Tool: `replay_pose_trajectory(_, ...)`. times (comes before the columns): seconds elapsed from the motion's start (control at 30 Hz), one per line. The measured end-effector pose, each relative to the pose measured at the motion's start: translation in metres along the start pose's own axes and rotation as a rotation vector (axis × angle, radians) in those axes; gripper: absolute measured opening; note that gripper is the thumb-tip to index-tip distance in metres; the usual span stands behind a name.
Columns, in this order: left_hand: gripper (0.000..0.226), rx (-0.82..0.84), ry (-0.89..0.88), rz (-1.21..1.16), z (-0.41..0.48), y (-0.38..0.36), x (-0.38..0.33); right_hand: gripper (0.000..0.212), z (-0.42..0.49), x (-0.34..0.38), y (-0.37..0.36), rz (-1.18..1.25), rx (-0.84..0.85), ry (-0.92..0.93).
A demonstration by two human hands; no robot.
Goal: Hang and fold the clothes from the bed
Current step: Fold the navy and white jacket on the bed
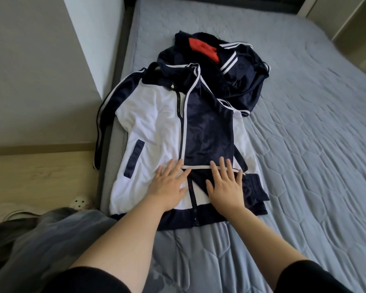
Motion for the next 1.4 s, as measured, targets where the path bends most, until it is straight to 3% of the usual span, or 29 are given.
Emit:
replay_pose_trajectory(0.1, 0.062, 0.014, 0.004, -0.018, -0.005, -0.001, 0.003, 0.063, -0.003, -0.009, -0.013, 0.030, 0.105, -0.084)
replay_pose_trajectory(0.23, 0.062, -0.074, 0.054, -0.051, -0.016, 0.016, 0.020, 0.063, 0.005, 0.017, 0.010, 0.084, -0.005, -0.055)
replay_pose_trajectory(0.43, 0.060, -0.240, 0.556, -0.165, -0.051, 0.049, 0.109, 0.062, 0.039, 0.095, 0.033, 0.119, -0.033, 0.110)
replay_pose_trajectory(0.5, 0.058, -0.299, 0.668, -0.304, -0.067, 0.054, 0.131, 0.062, 0.049, 0.122, 0.039, 0.127, -0.044, 0.165)
replay_pose_trajectory(0.57, 0.040, -0.366, 0.721, -0.469, -0.076, 0.059, 0.149, 0.062, 0.062, 0.146, 0.042, 0.092, -0.047, 0.214)
replay_pose_trajectory(0.67, 0.029, -0.327, 0.775, -0.847, -0.077, 0.047, 0.169, 0.062, 0.083, 0.178, 0.033, 0.074, 0.006, 0.252)
replay_pose_trajectory(0.8, 0.034, -0.176, 0.762, -1.046, -0.077, 0.030, 0.174, 0.063, 0.086, 0.191, -0.008, 0.099, 0.173, 0.242)
replay_pose_trajectory(0.97, 0.047, 0.028, 0.737, -1.439, -0.089, 0.013, 0.156, 0.063, 0.087, 0.185, -0.021, 0.221, 0.184, 0.222)
replay_pose_trajectory(1.2, 0.016, -0.078, 0.704, -2.015, -0.106, 0.027, 0.130, 0.062, 0.091, 0.185, -0.017, 0.247, 0.277, 0.223)
replay_pose_trajectory(1.3, 0.017, -0.034, 0.668, -1.864, -0.113, 0.028, 0.124, 0.060, 0.092, 0.185, -0.011, 0.251, 0.313, 0.227)
replay_pose_trajectory(1.4, 0.021, 0.090, 0.585, -1.254, -0.122, 0.034, 0.128, 0.060, 0.092, 0.183, -0.001, 0.195, 0.336, 0.197)
Point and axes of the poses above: each hand's wrist, its own z-axis towards the middle knuckle, its own y-axis out of the back of the hand, x = y × z, the point moved 10 cm from there along z, towards the middle knuckle, and after that the axes turned 8 degrees about -z, right-handed, at the moved point
